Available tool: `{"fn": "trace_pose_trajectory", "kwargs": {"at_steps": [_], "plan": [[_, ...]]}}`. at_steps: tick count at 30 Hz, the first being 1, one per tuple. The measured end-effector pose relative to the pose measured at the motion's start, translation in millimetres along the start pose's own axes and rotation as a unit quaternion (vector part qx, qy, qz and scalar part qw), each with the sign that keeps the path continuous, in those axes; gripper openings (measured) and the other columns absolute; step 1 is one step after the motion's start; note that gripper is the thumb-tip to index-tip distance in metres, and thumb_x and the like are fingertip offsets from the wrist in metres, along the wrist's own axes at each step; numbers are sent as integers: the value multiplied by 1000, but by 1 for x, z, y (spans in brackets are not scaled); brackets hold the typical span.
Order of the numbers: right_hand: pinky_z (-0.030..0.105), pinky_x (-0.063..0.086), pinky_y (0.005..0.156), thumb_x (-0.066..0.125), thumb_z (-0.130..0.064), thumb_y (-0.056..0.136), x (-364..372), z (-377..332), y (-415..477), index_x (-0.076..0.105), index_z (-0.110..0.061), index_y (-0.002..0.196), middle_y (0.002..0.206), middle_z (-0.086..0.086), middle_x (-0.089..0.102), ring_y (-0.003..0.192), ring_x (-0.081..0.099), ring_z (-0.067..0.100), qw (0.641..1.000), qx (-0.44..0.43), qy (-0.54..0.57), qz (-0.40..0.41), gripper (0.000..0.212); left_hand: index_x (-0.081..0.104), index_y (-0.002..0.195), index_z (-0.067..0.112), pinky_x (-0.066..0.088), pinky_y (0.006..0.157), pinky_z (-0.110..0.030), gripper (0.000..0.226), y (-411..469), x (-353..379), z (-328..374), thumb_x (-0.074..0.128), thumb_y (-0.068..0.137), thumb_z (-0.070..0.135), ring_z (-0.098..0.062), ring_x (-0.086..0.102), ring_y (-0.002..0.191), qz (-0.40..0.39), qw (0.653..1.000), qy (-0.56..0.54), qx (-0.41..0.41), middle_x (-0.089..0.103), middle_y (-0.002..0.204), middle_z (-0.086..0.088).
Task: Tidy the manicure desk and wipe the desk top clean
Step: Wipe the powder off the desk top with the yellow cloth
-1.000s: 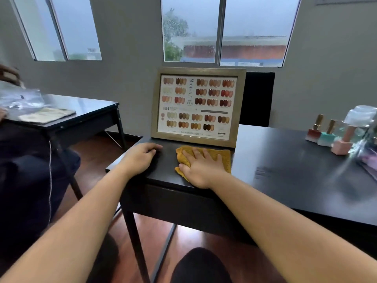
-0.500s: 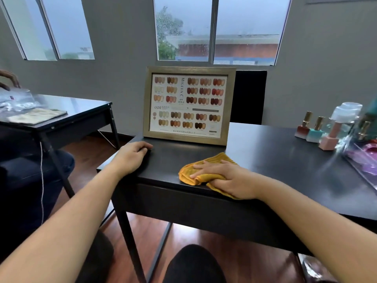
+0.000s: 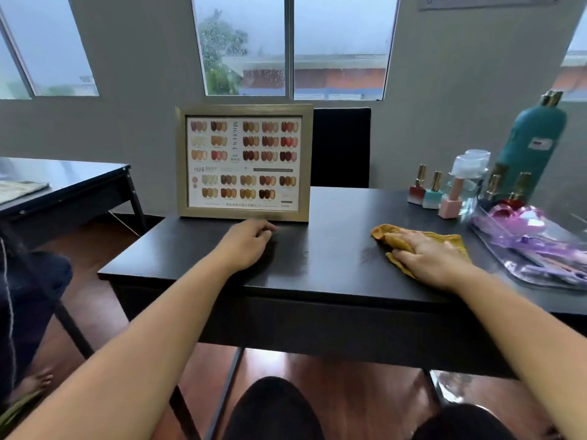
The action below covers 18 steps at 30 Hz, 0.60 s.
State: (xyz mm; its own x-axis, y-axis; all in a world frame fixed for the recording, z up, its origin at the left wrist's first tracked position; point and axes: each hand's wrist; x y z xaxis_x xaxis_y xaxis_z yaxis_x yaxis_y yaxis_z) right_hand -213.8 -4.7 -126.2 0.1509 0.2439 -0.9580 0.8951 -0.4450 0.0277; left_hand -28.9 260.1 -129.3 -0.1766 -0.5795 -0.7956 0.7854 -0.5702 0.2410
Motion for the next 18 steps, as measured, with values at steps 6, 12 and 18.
{"fn": "trace_pose_trajectory", "kwargs": {"at_steps": [6, 12, 18], "plan": [[59, -3, 112, 27, -56, 92, 33, -85, 14, 13, -36, 149, 160, 2, 0, 147, -2, 26, 999, 22, -42, -24, 62, 59, 118, 21, 39, 100, -38, 29, 5, 16, 9, 43, 95, 27, -22, 50, 116, 11, 998, 52, -20, 55, 125, -3], [45, -5, 115, 31, -48, 96, 27, -82, -10, 22, -49, 143, 158, -16, 8, 146, 0, 6, 970, -220, 1, -99, 48, 57, 122, 20, 37, 101, -35, 31, 3, 16, 5, 45, 94, 26, -21, 48, 120, 12, 998, 65, 7, 53, 129, -3], [41, 5, 119, 47, -38, 95, -6, 2, -22, 40, -45, 137, 153, -22, 23, 143, 14, 1, 983, -161, 58, -67, 44, 57, 123, 21, 37, 100, -35, 32, 0, 17, 5, 46, 94, 29, -21, 48, 120, 17, 997, 73, 15, 53, 130, -2]]}}
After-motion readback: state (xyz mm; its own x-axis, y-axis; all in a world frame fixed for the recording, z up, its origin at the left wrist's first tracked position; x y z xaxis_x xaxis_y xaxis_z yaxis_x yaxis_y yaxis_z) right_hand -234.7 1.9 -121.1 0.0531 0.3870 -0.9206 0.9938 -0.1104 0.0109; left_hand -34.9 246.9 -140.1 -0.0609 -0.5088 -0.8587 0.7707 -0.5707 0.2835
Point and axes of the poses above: each hand's wrist, its own y-axis towards the middle knuckle, its own x-axis out of the palm, z = x × y
